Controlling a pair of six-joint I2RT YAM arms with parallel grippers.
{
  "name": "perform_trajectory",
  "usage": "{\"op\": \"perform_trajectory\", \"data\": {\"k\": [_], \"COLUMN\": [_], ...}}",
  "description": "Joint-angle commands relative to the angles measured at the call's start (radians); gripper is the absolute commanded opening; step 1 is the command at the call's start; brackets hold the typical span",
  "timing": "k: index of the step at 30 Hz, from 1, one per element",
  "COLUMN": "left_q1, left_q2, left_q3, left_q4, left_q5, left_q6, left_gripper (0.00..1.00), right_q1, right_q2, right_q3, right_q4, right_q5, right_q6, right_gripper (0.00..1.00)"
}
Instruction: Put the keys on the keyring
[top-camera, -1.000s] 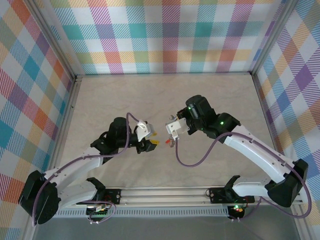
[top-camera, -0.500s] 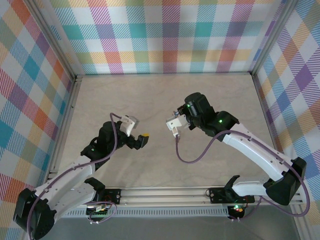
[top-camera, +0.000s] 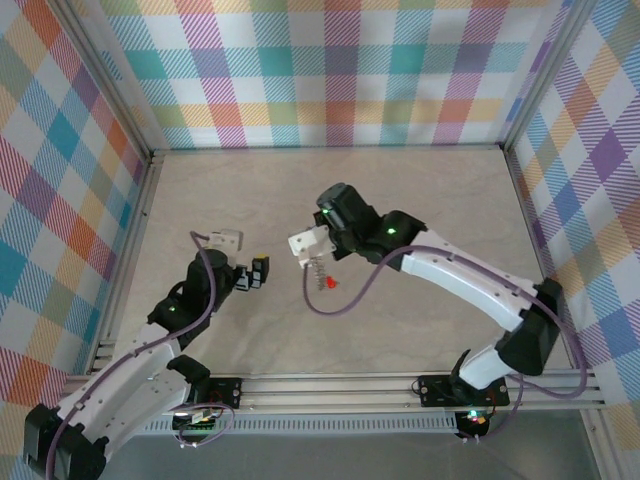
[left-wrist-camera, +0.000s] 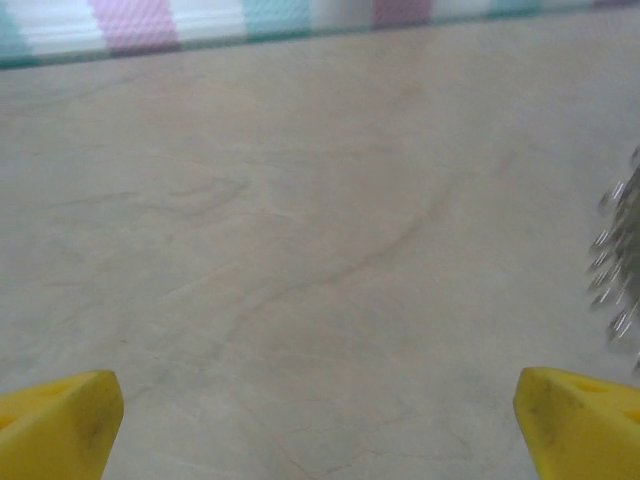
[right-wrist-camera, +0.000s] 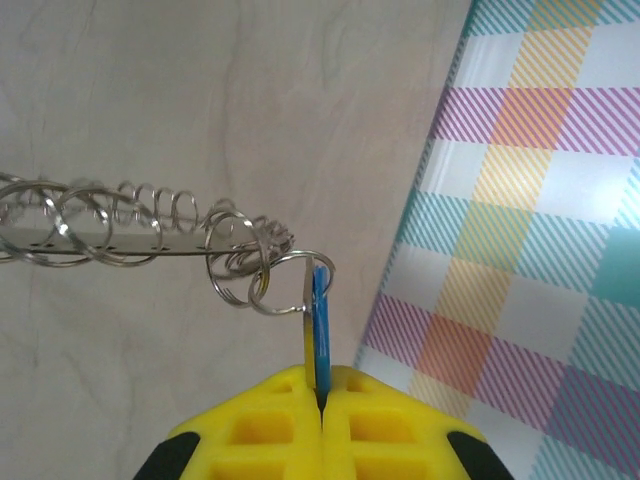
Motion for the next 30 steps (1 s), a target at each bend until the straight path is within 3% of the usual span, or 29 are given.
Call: {"op": "perform_trajectory", "data": {"k": [1,8,13,21,30], "left_q1": [0.05,0.136,0.148,0.148,0.148], "left_q2": [-0.065,-0.092,-0.078,-0.08,-0.105], "left_q3": [0.012,0.014,-0.039,-0.107,-0.188], "left_q4": [-0.024,-0.092,-0.014,0.031,0.12], "left_q5": [-0.067,-0.027,0.023,-0.042,-0.032], "left_q6": [-0.078,-0.097,-0.17,-0.231,-0.303], "left_gripper": [1.0,1.0,1.0,1.0,1.0], "right_q1": [0.027,0.056,0.04,-0.036,-0.162], "right_q2": [0.054,0.163,0.182,0.18,0.1], "right_q3": [0.051,0.145,0.076,0.009,-0.136], "right_q4": [0.001,-0.018,0.031,0.017,0.02], "right_q5": [0.001,-0.029,-0.016,-0.022,-0.024], "right_q6": [0.206,0.419,0.412,0.469,0.478], "right_gripper": [0.0,0.0,0.0,0.0,0.0]}}
